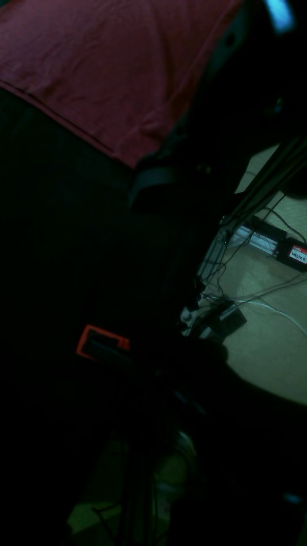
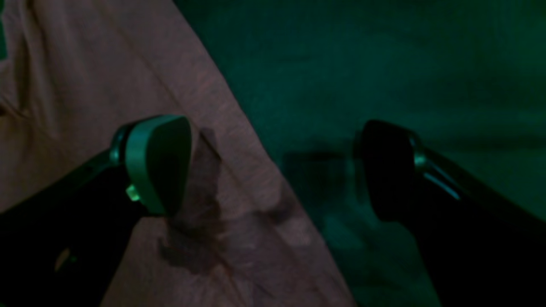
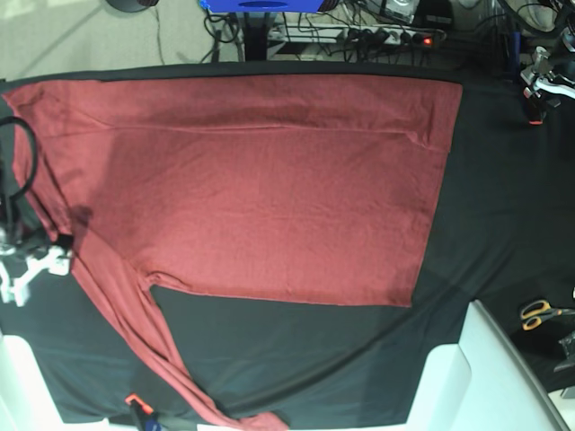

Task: Fold the T-shirt properly
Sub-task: 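Move the right gripper to the shirt side edge by the sleeve and grasp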

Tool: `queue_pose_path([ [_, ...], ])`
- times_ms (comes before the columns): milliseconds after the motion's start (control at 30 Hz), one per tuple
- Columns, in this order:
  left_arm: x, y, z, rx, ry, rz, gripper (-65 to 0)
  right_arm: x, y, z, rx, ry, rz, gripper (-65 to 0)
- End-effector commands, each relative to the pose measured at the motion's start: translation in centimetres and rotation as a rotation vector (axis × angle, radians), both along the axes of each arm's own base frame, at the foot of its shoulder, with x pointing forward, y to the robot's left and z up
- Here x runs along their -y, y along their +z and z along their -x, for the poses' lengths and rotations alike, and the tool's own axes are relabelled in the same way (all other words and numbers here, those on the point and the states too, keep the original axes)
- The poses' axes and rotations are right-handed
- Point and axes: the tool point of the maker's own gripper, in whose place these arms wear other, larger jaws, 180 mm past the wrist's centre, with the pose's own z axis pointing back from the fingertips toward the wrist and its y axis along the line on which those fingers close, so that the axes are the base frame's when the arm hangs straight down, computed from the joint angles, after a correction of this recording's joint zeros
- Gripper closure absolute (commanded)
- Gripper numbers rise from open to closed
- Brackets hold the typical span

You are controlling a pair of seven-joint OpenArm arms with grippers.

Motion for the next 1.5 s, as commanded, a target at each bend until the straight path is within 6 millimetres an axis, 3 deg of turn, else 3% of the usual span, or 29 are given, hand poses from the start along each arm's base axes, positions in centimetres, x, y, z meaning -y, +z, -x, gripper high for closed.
queue_pose_path([
  [0, -0.5, 1.1, -0.5, 0.029, -0.012, -0.028, -41.8, -0.4, 1.8, -2.2, 0.055, 0.031, 0.019, -59.7],
  [133, -0.6, 1.1, -0.5, 0.029, -0.011, -0.029, -41.8, -2.2, -0.1, -2.2, 0.005, 0.113, 0.111, -59.7],
  [300, -0.6, 1.0, -0.2, 0.024, -0.008, -0.027, -41.8, -1.4, -0.4, -2.4, 0.040, 0.047, 0.102, -59.6],
  [467, -0.6, 1.0, -0.3, 0.025, -0.008, -0.027, -41.8, 0.5, -0.1, -2.2, 0.033, 0.010, 0.192, -51.5],
  [667, -0.4, 0.9, -0.3, 0.025, -0.010, -0.025, -41.8, 0.9, -0.1, -2.0, 0.019, 0.008, 0.196, -51.6],
  [800, -0.4, 0.9, -0.4, 0.026, -0.011, -0.024, -41.8, -2.0, 0.3, -2.4, -0.013, 0.107, 0.106, -56.0],
  [900, -0.4, 0.9, -0.4, 0.027, -0.011, -0.023, -41.8, -2.2, 2.1, -3.2, 0.035, 0.064, 0.050, -56.0],
  [1067, -0.4, 1.0, -0.5, 0.029, -0.011, -0.023, -41.8, -0.2, 4.1, -3.3, 0.051, -0.004, 0.035, -55.8],
  [1300, -0.4, 1.2, -1.3, 0.050, -0.011, -0.023, -41.8, 3.8, 3.2, -0.8, -0.003, -0.050, 0.082, -55.8],
  [1467, -0.4, 1.3, -1.6, 0.059, -0.012, -0.021, -41.8, 4.6, 2.7, 0.2, -0.025, -0.056, 0.094, -56.3],
])
